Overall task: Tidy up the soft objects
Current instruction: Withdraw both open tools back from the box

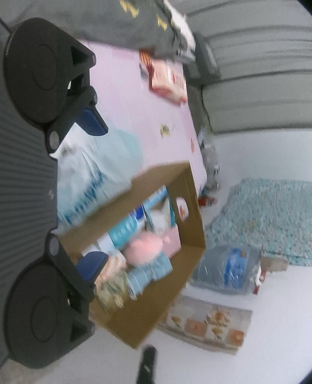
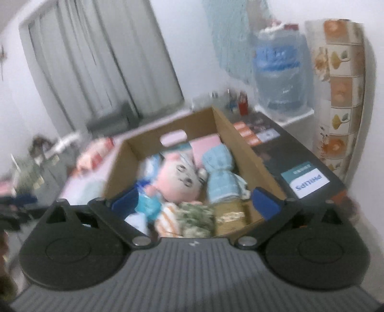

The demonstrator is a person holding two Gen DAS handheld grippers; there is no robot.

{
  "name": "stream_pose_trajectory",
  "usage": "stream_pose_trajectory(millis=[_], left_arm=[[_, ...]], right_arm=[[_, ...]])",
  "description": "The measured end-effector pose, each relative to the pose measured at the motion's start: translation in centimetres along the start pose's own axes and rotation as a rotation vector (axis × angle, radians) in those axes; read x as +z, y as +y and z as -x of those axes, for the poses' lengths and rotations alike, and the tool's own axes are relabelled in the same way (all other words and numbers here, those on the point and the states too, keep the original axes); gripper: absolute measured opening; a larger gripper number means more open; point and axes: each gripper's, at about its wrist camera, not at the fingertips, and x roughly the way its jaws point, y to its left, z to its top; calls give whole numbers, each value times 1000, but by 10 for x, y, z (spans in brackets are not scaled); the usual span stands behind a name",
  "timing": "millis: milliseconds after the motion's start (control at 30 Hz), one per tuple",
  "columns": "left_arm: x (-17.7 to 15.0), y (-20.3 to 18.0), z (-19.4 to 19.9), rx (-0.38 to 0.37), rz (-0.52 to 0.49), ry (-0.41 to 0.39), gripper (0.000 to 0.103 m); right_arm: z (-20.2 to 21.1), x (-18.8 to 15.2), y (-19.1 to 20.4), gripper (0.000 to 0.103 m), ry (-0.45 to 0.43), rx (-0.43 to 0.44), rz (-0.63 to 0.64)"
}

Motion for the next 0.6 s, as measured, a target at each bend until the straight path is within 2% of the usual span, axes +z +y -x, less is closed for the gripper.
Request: stream_pose_trajectory(millis=[133,233,333,433,533,600], left_arm=[[-20,6,10,130,-2,0,103],[-34,9,7,160,14,30,103],[-45,11,-3,142,15,84,103],[-57,16,-12,97,66,129,103],[-65,24,-16,20,140,160,103],[-69,26,-17,7,172,167,103]], right_arm=[[15,-15,29,102,-41,-23,21],[10,-27,57,102,-26,-107,133],[-4,-40,83,102,23,-243,219],[-10,-51,102,102,36,-301,224],[-7,-58,114,102,32,-268,200],[-9,-61,120,102,64,-218,189]])
